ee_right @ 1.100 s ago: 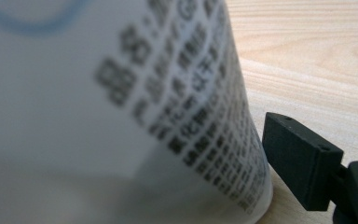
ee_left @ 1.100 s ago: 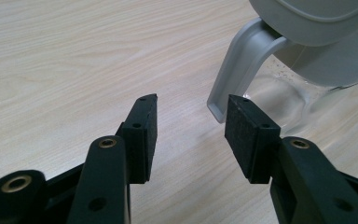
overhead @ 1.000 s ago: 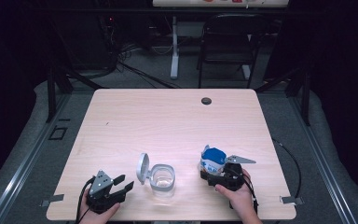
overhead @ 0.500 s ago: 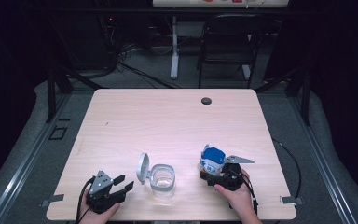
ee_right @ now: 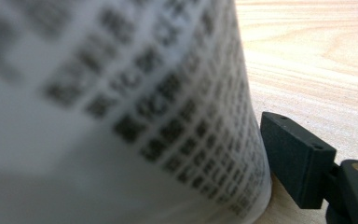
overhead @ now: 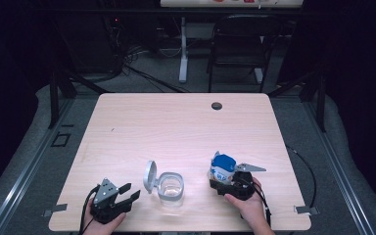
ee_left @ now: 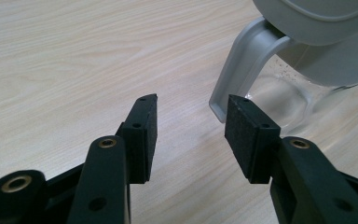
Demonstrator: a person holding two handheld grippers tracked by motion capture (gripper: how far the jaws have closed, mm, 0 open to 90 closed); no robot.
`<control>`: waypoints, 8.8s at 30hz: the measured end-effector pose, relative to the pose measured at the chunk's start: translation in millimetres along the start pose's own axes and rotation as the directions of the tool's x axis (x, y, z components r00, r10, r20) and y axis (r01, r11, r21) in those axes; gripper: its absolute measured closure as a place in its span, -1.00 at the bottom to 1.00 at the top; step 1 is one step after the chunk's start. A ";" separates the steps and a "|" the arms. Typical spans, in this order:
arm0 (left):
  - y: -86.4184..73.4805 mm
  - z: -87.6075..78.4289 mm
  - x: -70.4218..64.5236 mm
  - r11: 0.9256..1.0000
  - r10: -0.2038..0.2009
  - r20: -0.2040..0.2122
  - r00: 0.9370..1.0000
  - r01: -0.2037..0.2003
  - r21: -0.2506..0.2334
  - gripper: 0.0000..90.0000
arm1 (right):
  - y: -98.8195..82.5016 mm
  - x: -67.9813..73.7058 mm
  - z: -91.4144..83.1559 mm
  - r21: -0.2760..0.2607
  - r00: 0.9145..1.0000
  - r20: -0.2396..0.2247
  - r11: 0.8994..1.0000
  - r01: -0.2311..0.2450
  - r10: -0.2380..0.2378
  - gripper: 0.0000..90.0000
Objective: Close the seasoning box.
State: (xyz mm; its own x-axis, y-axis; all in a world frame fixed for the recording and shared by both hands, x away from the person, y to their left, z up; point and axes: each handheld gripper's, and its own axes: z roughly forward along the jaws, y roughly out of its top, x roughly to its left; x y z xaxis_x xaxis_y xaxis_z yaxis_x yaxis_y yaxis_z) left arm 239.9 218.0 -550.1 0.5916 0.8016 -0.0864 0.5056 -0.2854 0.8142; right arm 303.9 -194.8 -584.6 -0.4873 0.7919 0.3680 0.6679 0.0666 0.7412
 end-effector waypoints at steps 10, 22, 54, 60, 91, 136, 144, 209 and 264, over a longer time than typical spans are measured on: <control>0.0 0.1 0.1 1.000 0.001 -0.001 1.000 -0.001 -0.001 0.22 | -0.5 -0.8 0.4 0.017 1.000 0.017 1.000 0.017 -0.018 -0.39; 0.0 0.0 0.2 1.000 0.000 0.000 1.000 0.000 -0.002 0.22 | -0.6 -0.8 0.7 0.013 1.000 0.012 1.000 0.022 -0.022 -0.29; 0.1 -1.4 1.4 1.000 -0.010 -0.002 1.000 0.010 -0.008 0.22 | -0.1 5.6 -2.2 0.007 0.997 0.023 0.997 0.074 -0.074 -0.17; 0.0 -2.0 2.6 1.000 -0.007 -0.001 1.000 0.007 -0.003 0.22 | -0.1 6.4 -3.2 0.008 0.996 0.025 0.996 0.084 -0.084 -0.17; 0.1 -2.5 1.4 1.000 -0.001 -0.001 1.000 0.001 -0.006 0.22 | 14.0 44.1 -13.1 -0.056 0.950 0.099 0.952 0.302 -0.296 -0.16; -0.7 -3.7 3.9 1.000 -0.009 0.001 1.000 0.009 -0.008 0.22 | 35.8 74.3 -4.0 -0.051 0.874 0.237 0.893 0.448 -0.424 -0.17; -0.9 -3.2 3.6 1.000 -0.007 0.000 1.000 0.007 -0.008 0.22 | 35.0 79.0 0.3 -0.040 0.845 0.272 0.872 0.487 -0.460 -0.16; -1.0 -4.1 3.4 1.000 0.000 -0.001 1.000 0.000 -0.002 0.22 | 25.5 103.0 8.3 0.156 0.484 0.495 0.621 0.768 -0.722 -0.16; -1.1 -4.4 3.2 1.000 0.003 -0.008 1.000 -0.003 -0.003 0.19 | 25.5 110.9 10.5 0.297 0.222 0.550 0.436 0.850 -0.806 -0.15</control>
State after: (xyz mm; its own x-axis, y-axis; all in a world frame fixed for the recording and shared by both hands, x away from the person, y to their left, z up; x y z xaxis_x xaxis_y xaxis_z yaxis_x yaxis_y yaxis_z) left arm 238.5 223.2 -548.8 0.5882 0.8049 -0.0789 0.5015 -0.2864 0.8164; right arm 272.8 -99.0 -530.8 -0.3369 0.4555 -0.8240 0.0440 0.8819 0.4694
